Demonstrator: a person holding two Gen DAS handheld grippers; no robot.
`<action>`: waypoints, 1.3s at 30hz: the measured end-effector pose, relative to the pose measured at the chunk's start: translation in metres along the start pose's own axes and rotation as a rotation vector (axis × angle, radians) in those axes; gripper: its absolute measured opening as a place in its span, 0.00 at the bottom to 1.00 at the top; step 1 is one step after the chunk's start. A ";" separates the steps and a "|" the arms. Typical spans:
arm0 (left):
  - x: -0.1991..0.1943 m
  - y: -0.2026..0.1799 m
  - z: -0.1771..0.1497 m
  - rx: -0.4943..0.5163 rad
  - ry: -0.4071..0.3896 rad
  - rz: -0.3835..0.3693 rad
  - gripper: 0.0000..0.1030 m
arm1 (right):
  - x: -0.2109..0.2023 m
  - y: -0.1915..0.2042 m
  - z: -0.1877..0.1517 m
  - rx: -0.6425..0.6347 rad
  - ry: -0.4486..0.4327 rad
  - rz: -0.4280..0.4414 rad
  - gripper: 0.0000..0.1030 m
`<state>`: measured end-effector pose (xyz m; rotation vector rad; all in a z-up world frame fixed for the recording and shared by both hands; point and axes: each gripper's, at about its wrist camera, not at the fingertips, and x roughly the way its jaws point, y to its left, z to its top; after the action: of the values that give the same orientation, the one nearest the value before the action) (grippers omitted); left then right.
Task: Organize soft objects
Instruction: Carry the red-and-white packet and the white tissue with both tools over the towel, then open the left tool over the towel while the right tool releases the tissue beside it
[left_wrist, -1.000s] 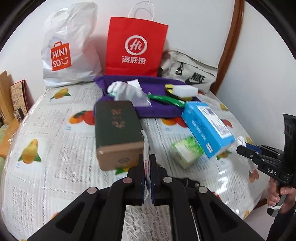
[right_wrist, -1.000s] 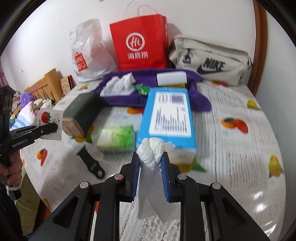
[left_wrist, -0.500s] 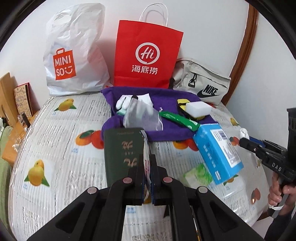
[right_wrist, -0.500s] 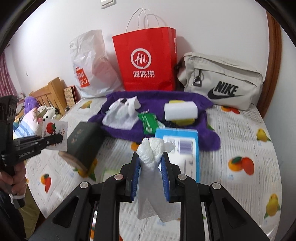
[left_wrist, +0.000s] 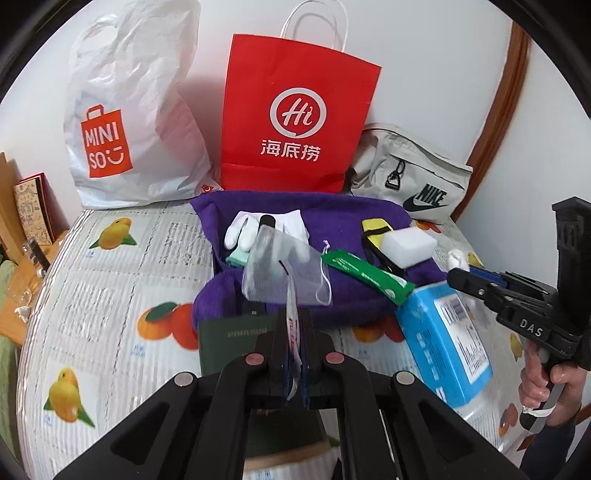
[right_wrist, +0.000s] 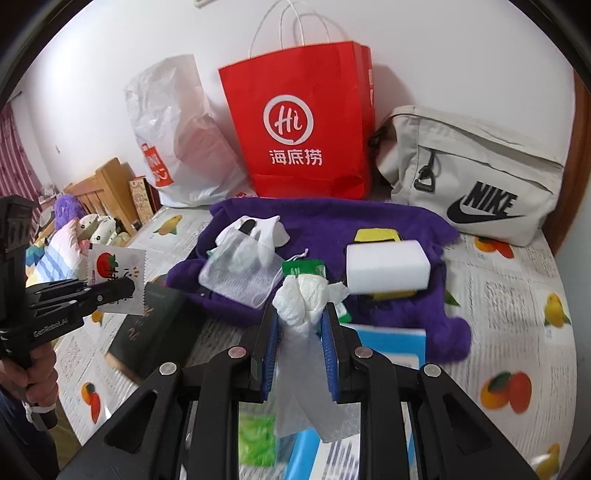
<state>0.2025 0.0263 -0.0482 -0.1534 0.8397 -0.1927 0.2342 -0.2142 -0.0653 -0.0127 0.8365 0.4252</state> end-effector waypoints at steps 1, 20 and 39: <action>0.004 0.001 0.004 -0.004 0.003 -0.006 0.05 | 0.005 -0.001 0.004 -0.001 0.005 0.004 0.22; 0.087 0.011 0.055 -0.023 0.085 -0.049 0.05 | 0.087 -0.012 0.045 -0.007 0.123 -0.012 0.23; 0.123 0.012 0.060 -0.029 0.136 -0.016 0.32 | 0.099 -0.020 0.050 0.031 0.119 0.015 0.58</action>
<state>0.3289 0.0137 -0.1003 -0.1753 0.9769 -0.2078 0.3359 -0.1879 -0.1057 -0.0026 0.9612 0.4290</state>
